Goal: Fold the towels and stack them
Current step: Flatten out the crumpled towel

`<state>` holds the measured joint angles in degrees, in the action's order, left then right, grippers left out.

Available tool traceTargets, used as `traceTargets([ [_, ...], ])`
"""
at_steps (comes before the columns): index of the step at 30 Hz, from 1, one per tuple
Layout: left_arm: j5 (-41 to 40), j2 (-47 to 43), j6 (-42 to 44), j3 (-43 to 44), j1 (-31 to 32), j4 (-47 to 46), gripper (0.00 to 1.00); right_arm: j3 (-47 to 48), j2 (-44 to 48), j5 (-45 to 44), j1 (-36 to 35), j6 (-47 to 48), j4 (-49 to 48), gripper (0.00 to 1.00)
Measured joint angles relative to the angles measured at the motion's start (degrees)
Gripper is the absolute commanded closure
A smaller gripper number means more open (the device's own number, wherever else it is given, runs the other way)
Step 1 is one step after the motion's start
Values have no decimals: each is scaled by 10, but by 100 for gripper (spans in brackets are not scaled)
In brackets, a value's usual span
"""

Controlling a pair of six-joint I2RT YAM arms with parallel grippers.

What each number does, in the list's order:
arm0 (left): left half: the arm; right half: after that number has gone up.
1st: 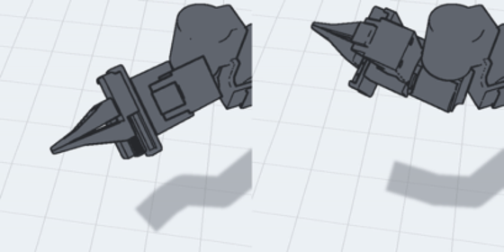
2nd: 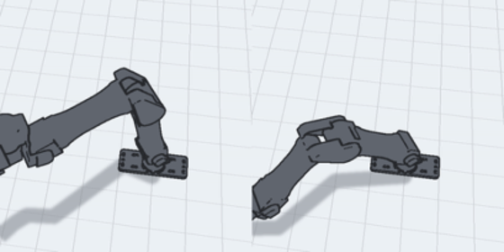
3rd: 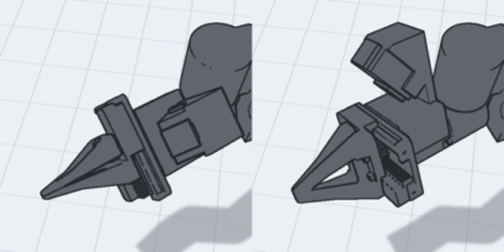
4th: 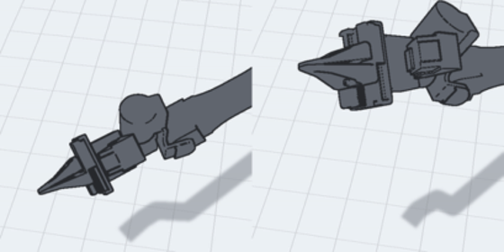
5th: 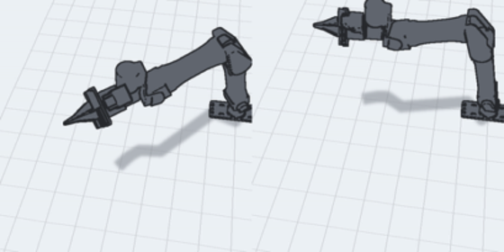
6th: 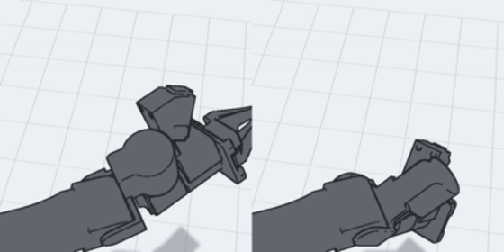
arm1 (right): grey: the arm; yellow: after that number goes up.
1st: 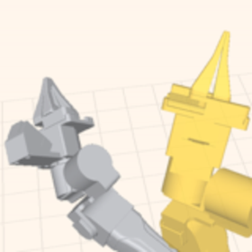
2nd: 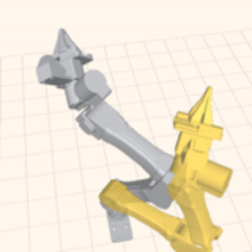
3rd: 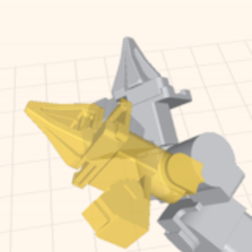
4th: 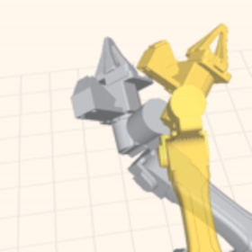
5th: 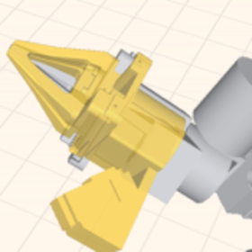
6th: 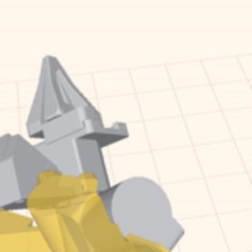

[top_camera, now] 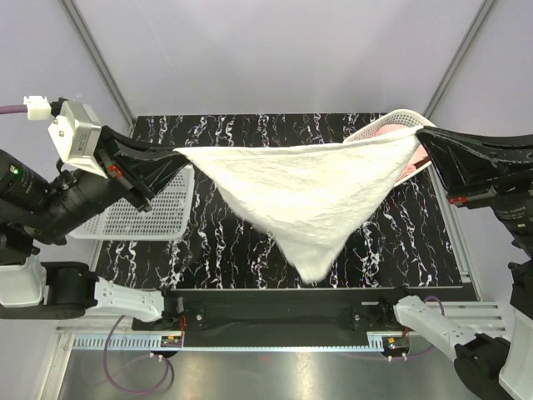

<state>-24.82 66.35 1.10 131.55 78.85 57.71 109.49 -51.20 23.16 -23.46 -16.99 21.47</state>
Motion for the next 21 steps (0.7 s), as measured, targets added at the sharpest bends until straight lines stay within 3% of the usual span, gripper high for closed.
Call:
traceTargets([
  [5,15,8,10,6,1,-8,100,-13,-11,1,0,-16,-2,100],
  [8,-34,24,43,-14,-14,-26,100,-33,-39,-45,0,-8,-2,100],
  [14,-3,84,72,-66,-282,-53,100,-36,-170,-155,1,47,-37,100],
  [21,71,293,84,-25,-476,-133,100,74,-476,-160,35,78,-79,100],
])
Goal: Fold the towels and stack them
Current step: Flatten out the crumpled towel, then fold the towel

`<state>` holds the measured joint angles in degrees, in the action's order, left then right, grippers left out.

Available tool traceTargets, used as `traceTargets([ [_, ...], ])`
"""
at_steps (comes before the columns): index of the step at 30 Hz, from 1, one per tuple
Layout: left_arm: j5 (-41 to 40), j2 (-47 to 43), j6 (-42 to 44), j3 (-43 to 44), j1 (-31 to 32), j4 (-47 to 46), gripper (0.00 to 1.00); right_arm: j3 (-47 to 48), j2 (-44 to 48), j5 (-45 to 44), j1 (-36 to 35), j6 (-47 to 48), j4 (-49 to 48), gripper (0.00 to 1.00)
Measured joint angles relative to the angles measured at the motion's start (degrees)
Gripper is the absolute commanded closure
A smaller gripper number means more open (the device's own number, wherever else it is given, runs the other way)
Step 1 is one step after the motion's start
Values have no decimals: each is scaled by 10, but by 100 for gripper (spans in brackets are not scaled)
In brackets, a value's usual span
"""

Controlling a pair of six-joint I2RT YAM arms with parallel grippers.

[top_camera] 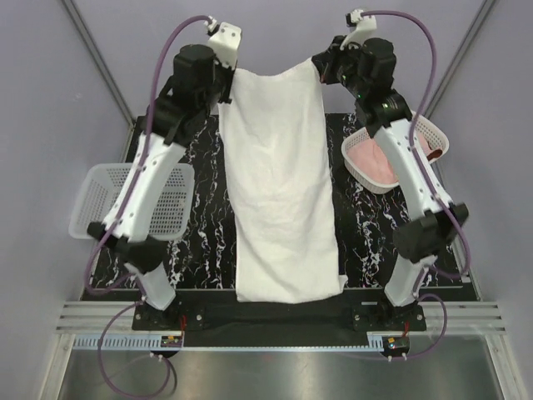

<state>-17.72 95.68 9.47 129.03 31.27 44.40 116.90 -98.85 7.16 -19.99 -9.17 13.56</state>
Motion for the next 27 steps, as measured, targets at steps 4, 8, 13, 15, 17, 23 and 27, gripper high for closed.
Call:
traceTargets([
  [4,48,132,-3,51,-75,-43,100,121,-158,26,37,-2,10,100],
  [8,88,181,-2,37,-125,-76,100,206,-244,73,77,-24,14,100],
  [13,127,177,7,-41,-145,-139,100,146,-240,126,103,-42,-46,100],
  [15,141,178,15,-68,-142,-146,100,103,-236,145,103,-42,-73,100],
  [17,155,178,22,-90,-139,-146,100,65,-236,162,102,-42,-85,100],
  [23,171,174,38,-177,-129,-163,100,-58,-235,190,104,-33,-97,100],
  [27,171,157,43,-254,-119,-167,100,-161,-208,190,107,-18,-118,100],
])
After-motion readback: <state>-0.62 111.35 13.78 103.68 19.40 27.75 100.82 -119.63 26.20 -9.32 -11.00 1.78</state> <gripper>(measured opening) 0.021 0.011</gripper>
